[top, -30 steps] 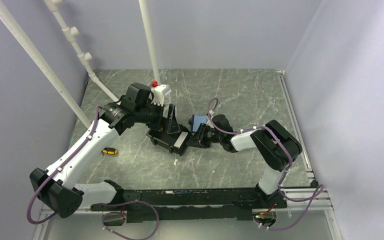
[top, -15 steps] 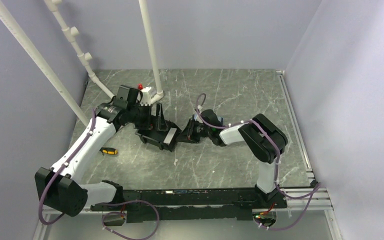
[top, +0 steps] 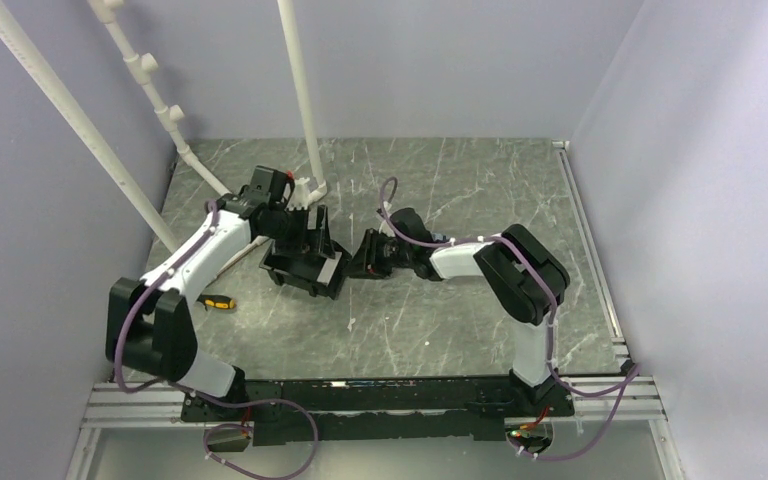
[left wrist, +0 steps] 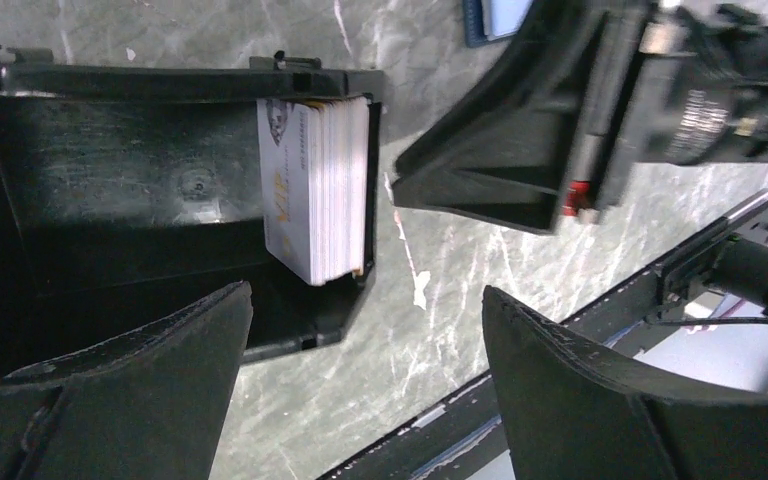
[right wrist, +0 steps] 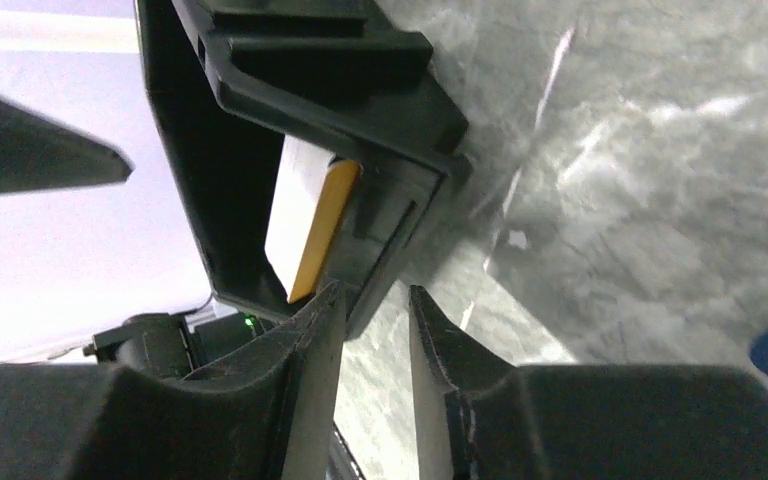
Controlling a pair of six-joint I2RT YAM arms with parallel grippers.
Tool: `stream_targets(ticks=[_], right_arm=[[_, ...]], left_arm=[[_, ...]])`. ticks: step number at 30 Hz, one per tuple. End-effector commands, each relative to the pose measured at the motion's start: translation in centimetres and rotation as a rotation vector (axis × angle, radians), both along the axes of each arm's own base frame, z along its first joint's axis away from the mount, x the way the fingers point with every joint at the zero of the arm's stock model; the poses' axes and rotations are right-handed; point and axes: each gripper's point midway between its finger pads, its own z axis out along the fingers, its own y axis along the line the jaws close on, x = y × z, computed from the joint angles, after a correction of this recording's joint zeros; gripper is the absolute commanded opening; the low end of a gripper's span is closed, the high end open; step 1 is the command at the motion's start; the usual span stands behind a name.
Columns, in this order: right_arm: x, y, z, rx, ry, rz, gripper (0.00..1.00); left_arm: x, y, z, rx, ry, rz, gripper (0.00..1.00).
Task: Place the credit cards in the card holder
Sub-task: Pick up the credit card from the storage box.
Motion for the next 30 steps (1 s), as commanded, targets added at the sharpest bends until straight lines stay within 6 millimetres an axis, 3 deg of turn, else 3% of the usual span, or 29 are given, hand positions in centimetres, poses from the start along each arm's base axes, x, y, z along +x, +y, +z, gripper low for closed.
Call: stream_targets(ticks=[1,5,10,24,30], right_arm=[[0.4,-1.8,2.1,-0.047,-0.092,0.007,0.34],[0.2,-2.4,1.6,-0.037,-0.070,0.017,0.35],[0.3,-1.4,1.4,0.004,-0.054,0.048,0.34],[0.7,0.7,1.2,0.065,-0.021,0.078,0.30],[0.6,1.2,1.0,0.068,-0.016,0.087,0.29]], left_arm=[[2.1,-0.6,-1.0,0.003,-0.040,-0.048,0.89],[2.6,-1.1,-2.2,-0.031,-0.012,-0.069,0.85],[3.0,-1.4,-3.2,-0.098,0.030,-0.080,0.79],[2.5,-1.8,-6.4,-0.121,0.137,-0.099,0.82],[2.1,-2.3,-6.4,-0.157,0.154,-0.119,0.81]])
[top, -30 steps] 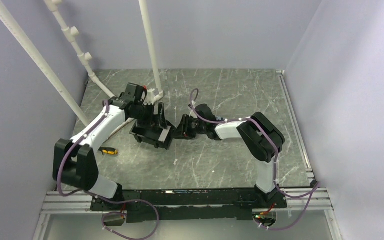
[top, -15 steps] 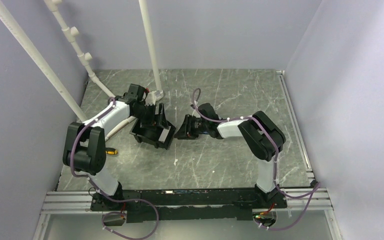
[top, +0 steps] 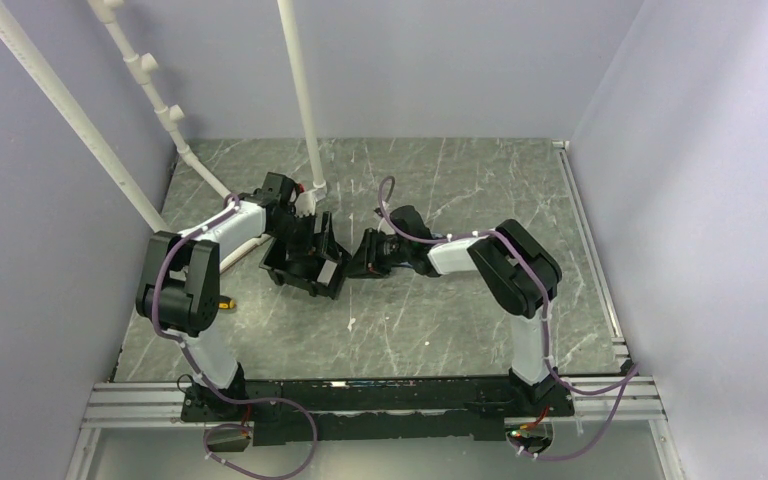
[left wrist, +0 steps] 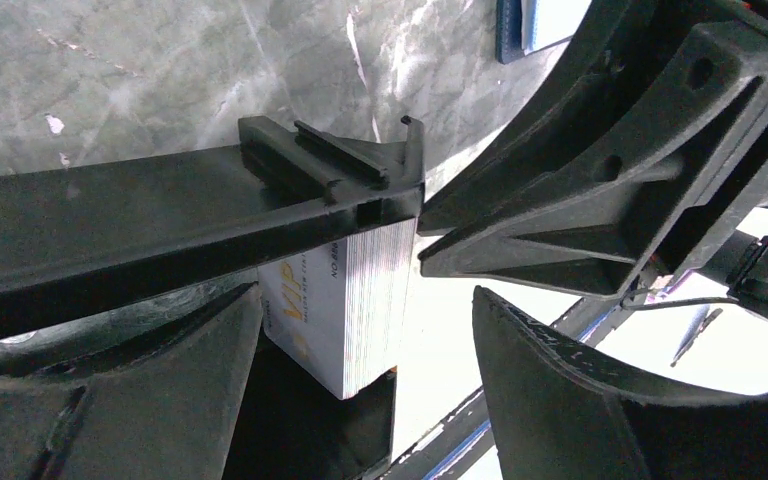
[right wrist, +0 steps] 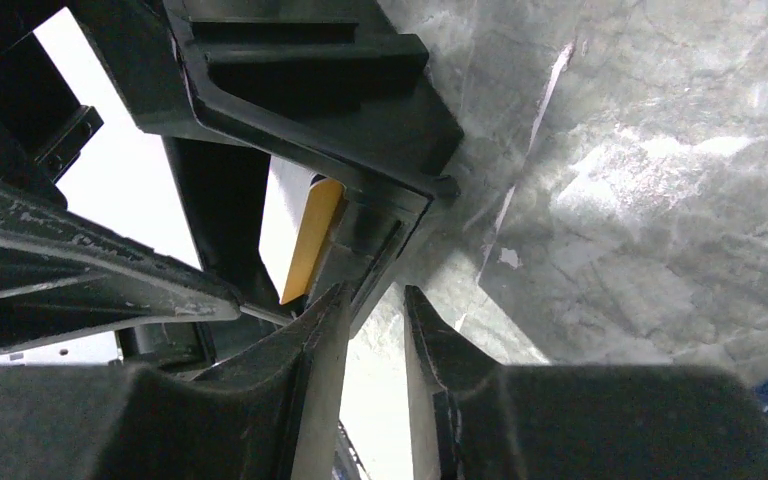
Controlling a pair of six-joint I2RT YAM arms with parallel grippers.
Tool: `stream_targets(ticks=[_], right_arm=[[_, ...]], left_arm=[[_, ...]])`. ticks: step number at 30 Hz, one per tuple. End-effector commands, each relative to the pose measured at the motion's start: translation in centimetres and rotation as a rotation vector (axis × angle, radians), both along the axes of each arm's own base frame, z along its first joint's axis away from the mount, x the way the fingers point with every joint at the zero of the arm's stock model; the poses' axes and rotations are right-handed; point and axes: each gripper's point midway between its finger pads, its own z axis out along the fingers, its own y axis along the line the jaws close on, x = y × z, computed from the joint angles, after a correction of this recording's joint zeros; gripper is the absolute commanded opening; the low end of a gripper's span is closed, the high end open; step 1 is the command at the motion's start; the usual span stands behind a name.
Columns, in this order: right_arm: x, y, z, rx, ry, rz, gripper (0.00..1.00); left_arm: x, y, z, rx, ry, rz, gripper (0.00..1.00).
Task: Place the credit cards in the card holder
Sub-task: Pick up the credit card from the storage box.
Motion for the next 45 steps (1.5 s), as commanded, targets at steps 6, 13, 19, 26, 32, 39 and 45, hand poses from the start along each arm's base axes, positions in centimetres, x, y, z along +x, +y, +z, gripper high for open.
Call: stream_targets(ticks=[6,13,19,26,32,39,45], right_arm=[[0.6,1.6,1.5,0.056,-0.044,0.026,0.28],[0.6,1.7,1.4,0.055,-0.042,0.024,0.27],[0.6,1.8,1.5,0.059,-0.038,0.023,0.27],[0.5,1.9,1.5,0.060,-0.040,0.027,0.26],[0.4,2.0,1.4,0.060,-0.039,0.031,0.26],[0.4,2.1,1.4,0.061,-0.037,0.033,0.25],[0.5,2.1,1.5,0.063,-0.041,0.033,0.25]], left_arm=[[-0.6,-1.7,1.5,-0.127,-0.011,-0.074,0.79],[-0.9,-2.1,1.8,-0.158,-0.002,-0.085,0.73],[-1.1,-2.1,1.9,-0.162,-0.004,-0.089,0.63],[-1.1,-2.0,1.6,-0.150,0.007,-0.088,0.46],[-1.1,-2.0,1.4,-0.141,0.007,-0.091,0.37],[-1.1,-1.9,1.3,-0.123,0.002,-0.097,0.26],[-1.1,-1.6,1.3,-0.088,-0.017,-0.098,0.17]])
